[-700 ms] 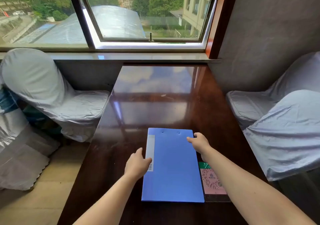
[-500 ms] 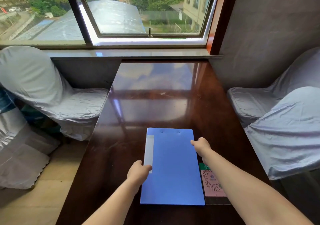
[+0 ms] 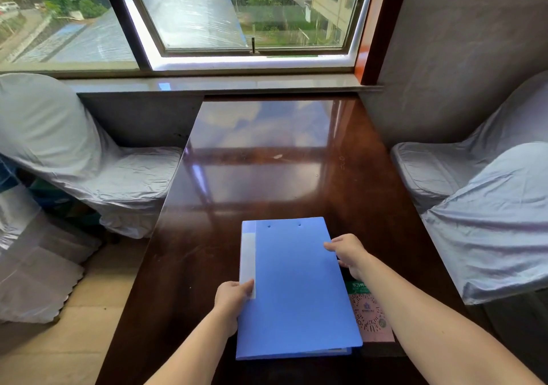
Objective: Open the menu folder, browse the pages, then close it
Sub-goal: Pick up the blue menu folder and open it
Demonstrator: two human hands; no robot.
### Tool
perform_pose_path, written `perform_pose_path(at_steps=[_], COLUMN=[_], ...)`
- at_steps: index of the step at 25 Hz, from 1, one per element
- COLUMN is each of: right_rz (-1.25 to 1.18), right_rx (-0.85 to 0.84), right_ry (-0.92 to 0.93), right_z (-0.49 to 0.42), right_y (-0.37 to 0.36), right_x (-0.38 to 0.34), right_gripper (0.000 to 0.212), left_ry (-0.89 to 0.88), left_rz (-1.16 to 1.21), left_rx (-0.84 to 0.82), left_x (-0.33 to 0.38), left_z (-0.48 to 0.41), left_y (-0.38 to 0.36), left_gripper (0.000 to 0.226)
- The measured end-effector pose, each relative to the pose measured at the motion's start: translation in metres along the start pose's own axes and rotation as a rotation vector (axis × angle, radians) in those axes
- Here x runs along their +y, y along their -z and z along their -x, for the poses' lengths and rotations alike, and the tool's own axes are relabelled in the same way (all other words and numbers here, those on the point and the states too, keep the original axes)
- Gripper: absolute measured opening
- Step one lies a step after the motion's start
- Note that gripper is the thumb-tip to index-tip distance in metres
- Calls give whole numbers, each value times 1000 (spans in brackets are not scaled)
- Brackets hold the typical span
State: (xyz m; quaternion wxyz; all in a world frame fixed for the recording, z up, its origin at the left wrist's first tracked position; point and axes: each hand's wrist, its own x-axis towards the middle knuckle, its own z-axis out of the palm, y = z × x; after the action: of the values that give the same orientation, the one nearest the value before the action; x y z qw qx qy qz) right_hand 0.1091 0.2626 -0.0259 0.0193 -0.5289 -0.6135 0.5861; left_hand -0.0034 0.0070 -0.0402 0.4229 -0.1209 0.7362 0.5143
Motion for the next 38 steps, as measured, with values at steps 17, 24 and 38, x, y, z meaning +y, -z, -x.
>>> perform_pose_path(at_steps=[17, 24, 38], right_rz=[-553, -634, -774], right_rx=[-481, -410, -474], right_ry=[198, 281, 139], right_z=[96, 127, 182], right_y=[-13, -2, -20], right_x=[-16, -35, -62], right_gripper=[37, 31, 69], left_ry=[-457, -1051, -1077], left_rz=[249, -910, -599], left_rx=[-251, -16, 43], left_x=[48, 8, -12], left_z=[76, 103, 128], left_y=[61, 83, 90], left_gripper=[44, 126, 45])
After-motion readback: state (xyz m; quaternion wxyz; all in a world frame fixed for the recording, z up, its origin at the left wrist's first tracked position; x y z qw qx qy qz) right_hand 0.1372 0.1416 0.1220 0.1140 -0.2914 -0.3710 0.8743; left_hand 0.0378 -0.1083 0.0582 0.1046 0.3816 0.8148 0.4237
